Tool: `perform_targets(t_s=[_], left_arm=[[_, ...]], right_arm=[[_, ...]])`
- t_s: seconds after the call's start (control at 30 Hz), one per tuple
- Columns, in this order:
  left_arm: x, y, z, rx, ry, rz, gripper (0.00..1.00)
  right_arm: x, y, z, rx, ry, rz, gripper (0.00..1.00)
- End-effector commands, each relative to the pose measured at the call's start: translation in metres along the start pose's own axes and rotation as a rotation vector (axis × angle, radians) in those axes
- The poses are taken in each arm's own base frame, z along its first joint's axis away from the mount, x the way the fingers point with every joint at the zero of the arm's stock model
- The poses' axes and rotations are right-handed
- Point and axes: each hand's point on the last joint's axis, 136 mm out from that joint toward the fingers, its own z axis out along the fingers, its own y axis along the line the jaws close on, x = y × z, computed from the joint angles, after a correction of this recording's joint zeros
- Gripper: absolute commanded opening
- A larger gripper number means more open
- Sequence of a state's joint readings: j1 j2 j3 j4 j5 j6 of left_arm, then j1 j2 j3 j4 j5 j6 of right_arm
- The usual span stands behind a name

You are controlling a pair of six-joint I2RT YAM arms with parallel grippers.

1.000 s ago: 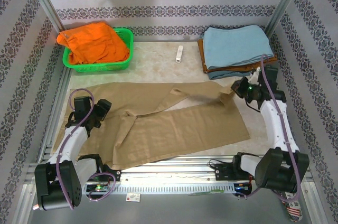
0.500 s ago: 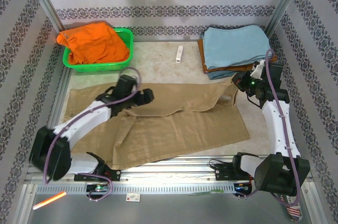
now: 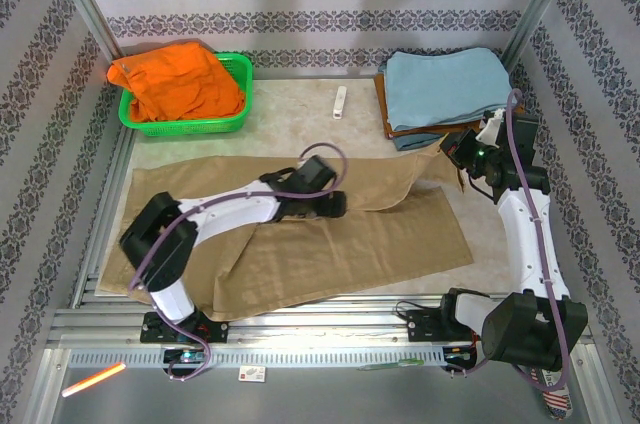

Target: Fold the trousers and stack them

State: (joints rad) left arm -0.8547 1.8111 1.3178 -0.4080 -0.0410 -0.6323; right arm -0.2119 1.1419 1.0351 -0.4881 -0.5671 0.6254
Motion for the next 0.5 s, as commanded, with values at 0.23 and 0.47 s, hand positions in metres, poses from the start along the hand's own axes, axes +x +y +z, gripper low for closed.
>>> perform_targets(t_s=[0.23, 0.47], left_arm=[[0.037, 0.052, 0.046, -0.433, 0.131, 0.35, 0.67], [0.022, 0.061, 0.04, -0.496, 0.072, 0.345, 0.12]], right_arm=[[-0.006, 0.008, -0.001, -0.039, -0.009, -0.004, 0.0], [-0.005, 0.004, -0.001, -0.03, -0.013, -0.009, 0.0]])
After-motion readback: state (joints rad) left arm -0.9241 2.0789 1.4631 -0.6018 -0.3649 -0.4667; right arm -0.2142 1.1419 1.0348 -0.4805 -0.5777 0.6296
